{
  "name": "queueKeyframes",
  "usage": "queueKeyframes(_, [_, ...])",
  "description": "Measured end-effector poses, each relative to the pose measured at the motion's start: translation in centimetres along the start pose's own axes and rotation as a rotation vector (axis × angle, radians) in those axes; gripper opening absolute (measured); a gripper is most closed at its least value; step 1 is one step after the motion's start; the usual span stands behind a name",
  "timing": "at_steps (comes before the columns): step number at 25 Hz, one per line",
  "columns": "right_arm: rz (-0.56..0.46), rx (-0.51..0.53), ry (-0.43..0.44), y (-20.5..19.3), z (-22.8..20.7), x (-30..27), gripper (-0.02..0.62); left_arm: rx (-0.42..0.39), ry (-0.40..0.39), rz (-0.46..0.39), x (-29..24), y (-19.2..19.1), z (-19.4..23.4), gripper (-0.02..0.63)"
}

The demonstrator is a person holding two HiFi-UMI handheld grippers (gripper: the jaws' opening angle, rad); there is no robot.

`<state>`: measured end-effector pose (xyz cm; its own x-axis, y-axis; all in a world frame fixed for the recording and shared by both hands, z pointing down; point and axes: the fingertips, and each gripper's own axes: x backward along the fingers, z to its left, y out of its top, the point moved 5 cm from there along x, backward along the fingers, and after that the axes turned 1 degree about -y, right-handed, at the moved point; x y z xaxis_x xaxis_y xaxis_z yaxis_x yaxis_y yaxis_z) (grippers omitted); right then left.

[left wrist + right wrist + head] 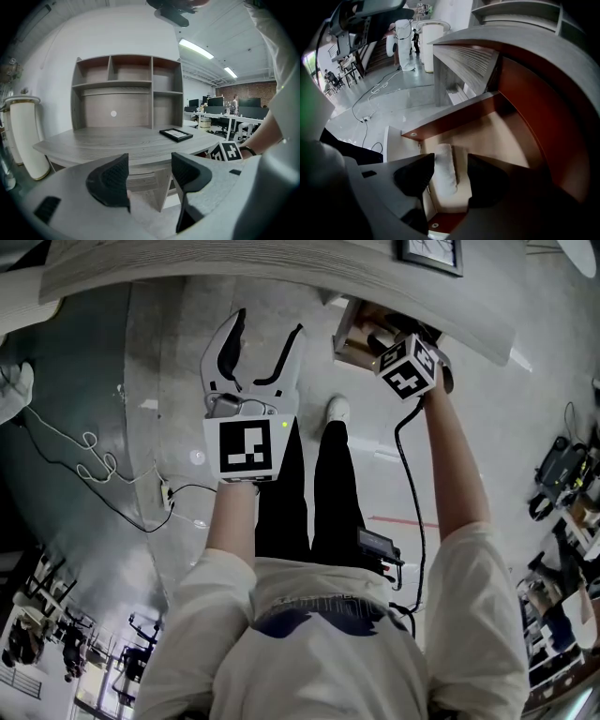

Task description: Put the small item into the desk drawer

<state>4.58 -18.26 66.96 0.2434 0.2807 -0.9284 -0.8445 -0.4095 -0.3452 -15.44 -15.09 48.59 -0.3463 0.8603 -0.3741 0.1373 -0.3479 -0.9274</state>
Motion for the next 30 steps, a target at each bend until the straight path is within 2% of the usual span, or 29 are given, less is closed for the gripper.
queueKeyframes(16, [-0.066, -0.074, -0.028, -1.4, -0.7, 2.4, 0.216, -0.031, -0.031, -0.016, -0.4, 1.1, -2.3, 0.268])
queueKeyframes(30, [-0.186, -0.234, -0.063, -1.9, -1.6, 7.0, 0.204, -0.037, -0.057, -0.047, -0.3, 3.1, -4.4, 0.269])
